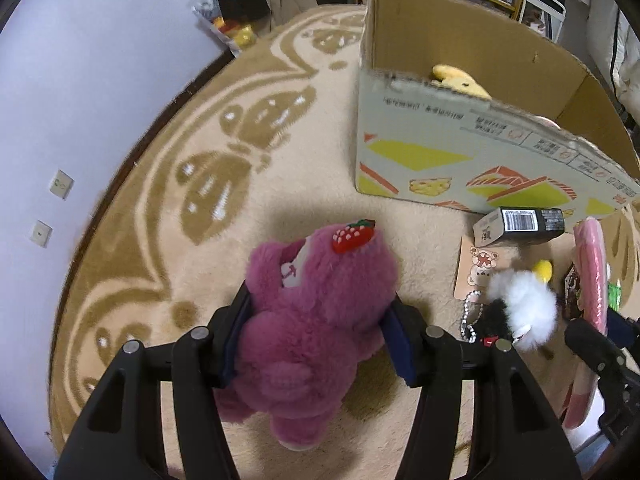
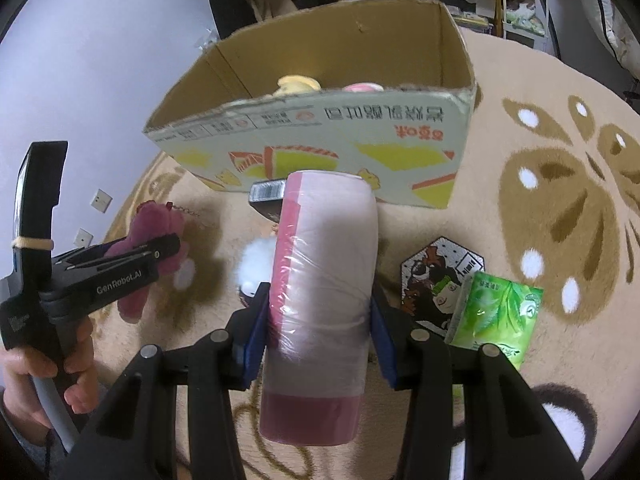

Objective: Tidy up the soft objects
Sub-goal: 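Lift the pink bear with the left tool while the right tool lifts the pink cylinder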

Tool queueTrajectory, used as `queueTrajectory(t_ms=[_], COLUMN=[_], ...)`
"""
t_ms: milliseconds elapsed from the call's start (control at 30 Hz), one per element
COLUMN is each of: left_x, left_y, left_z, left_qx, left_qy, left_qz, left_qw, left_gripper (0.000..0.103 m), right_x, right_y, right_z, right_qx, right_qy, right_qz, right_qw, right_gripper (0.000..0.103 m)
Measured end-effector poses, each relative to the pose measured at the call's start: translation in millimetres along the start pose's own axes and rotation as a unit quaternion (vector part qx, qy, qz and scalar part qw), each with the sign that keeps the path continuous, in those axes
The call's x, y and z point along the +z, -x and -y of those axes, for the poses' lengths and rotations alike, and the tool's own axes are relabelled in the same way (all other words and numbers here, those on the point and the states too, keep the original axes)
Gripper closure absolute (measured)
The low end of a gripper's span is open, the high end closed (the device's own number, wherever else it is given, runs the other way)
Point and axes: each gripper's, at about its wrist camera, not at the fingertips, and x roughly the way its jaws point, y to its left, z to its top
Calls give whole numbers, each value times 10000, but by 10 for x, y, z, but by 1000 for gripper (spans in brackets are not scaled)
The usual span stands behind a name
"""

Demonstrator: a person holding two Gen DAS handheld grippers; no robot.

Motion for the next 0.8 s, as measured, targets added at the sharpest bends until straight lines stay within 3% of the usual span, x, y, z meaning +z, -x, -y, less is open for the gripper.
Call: queueTrajectory(t_ms=[267, 800], left_x=[80, 179], left_y=[264, 682], left_z=[-78, -83], left_qx=[124, 154], left_qy=[-97, -141], left_qz=[488, 1101], left_qw=[9987, 9937], left_gripper=[48, 49], right_x=[12, 116], right_y=[285, 590], right_z=[-81, -184], right_qx=[151, 262], right_qy=[83, 142], right_qz=[291, 765], right_qw=[9994, 9966], right_gripper=[54, 54])
